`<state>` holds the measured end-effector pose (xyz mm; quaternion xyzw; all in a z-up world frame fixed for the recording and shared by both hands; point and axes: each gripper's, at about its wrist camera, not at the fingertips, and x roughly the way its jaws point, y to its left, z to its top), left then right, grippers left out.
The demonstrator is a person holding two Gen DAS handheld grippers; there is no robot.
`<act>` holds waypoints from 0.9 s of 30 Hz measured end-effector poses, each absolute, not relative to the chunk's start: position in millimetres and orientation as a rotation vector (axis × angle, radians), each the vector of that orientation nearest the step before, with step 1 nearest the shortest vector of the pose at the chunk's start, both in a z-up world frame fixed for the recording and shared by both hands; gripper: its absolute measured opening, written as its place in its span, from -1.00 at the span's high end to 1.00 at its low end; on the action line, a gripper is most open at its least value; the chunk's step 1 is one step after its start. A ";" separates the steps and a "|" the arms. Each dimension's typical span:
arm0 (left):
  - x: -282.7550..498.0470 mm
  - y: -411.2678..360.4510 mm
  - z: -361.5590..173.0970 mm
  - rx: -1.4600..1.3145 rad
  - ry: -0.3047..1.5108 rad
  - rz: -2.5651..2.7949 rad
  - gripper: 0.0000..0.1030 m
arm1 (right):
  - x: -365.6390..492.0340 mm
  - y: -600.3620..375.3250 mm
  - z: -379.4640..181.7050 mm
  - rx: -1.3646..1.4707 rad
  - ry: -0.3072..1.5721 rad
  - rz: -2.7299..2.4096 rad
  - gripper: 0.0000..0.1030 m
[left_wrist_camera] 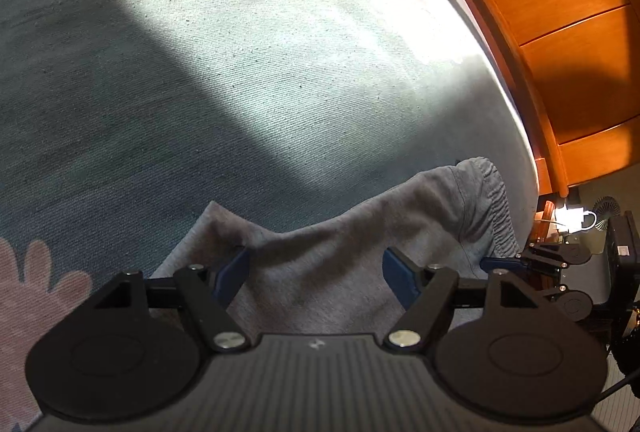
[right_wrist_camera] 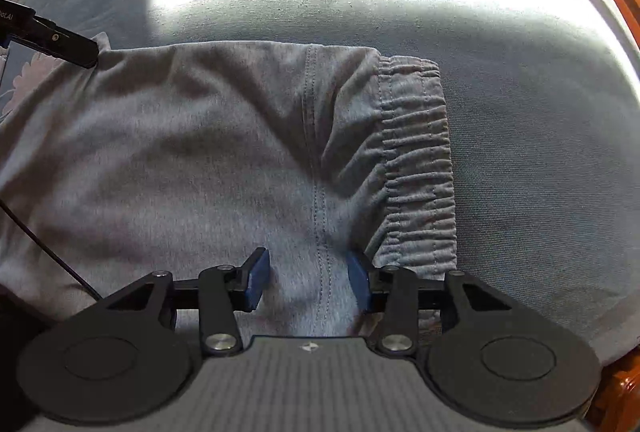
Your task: Fold clothes
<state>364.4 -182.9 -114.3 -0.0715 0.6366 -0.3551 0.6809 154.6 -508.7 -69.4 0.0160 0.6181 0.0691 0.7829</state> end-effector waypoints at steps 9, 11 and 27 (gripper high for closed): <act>352.8 -173.9 -85.0 -0.181 1.356 -0.790 -0.42 | 151.0 -496.5 -61.0 0.034 1.308 0.155 0.07; 353.2 -162.5 -79.3 -0.181 1.323 -0.756 -0.42 | 159.5 -487.2 -56.5 0.032 1.286 0.191 0.07; 344.8 -98.7 -106.0 -0.286 1.396 -0.761 -0.42 | 225.8 -398.6 -42.6 -0.148 1.257 0.402 0.06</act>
